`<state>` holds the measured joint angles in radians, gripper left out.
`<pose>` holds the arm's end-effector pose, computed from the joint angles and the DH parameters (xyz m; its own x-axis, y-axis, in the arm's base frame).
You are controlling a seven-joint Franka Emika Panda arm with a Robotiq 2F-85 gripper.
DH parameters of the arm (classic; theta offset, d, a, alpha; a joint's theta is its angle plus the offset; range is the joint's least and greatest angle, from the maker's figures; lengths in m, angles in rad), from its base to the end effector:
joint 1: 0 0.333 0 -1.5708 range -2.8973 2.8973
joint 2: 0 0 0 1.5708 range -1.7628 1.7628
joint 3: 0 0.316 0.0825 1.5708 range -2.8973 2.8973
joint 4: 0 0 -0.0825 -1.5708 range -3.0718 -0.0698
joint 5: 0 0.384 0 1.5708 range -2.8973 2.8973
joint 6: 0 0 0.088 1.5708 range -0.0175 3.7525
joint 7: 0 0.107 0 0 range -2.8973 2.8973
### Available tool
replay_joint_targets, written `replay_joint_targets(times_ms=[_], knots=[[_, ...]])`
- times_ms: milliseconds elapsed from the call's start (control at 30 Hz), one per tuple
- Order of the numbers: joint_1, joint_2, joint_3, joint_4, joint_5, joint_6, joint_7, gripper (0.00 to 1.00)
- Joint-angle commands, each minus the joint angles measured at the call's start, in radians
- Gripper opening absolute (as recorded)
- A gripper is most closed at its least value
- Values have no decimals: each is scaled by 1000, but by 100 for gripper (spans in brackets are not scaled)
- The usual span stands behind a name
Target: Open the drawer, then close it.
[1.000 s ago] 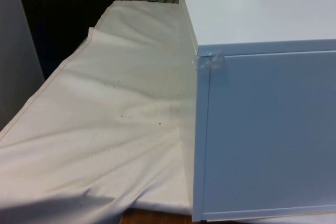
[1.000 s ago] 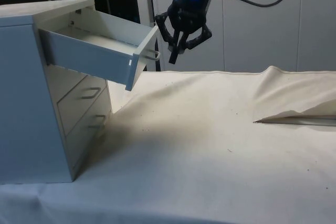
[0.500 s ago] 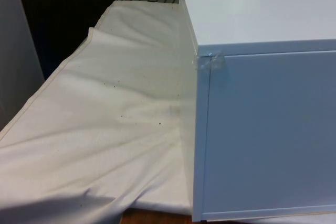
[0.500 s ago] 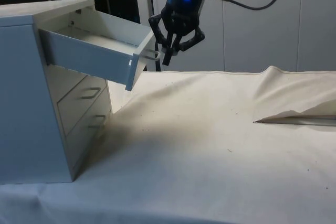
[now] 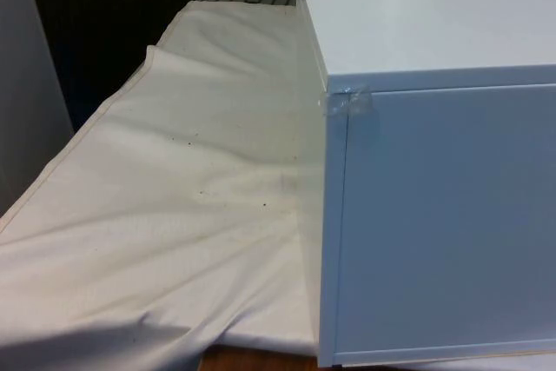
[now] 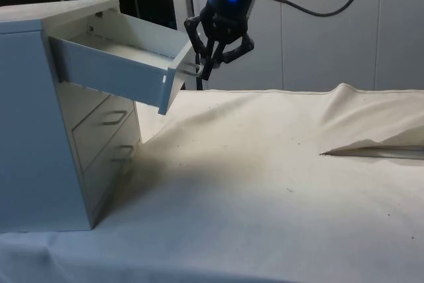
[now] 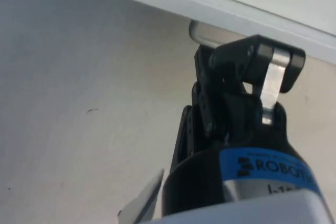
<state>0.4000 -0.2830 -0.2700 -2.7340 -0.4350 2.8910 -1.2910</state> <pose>0.4129 0.0820 0.3509 -0.2211 0.9718 -0.0817 0.8723 0.2345 0.4290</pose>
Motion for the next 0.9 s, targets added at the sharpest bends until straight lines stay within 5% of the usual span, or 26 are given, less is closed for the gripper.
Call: replay_joint_targets(times_ms=[0, 200, 233, 267, 333, 467, 500, 533, 833, 867], knots=[[-41, 9, 18, 17, -61, 14, 41, 0], [-41, 14, 16, 31, -129, 10, 110, 0], [-2, 8, -2, 8, -81, 2, 81, 0], [-40, 14, 17, 32, -137, 9, 120, 0], [-40, 14, 17, 35, -153, 7, 138, 0], [-36, 10, 17, 37, -188, 2, 181, 0], [-3, 8, -2, 13, -145, 0, 153, 0], [-34, 7, 17, 37, -192, -1, 188, 0], [-25, -20, 23, 37, -216, -22, 233, 0], [-1, -15, 6, 23, -183, -10, 209, 0]])
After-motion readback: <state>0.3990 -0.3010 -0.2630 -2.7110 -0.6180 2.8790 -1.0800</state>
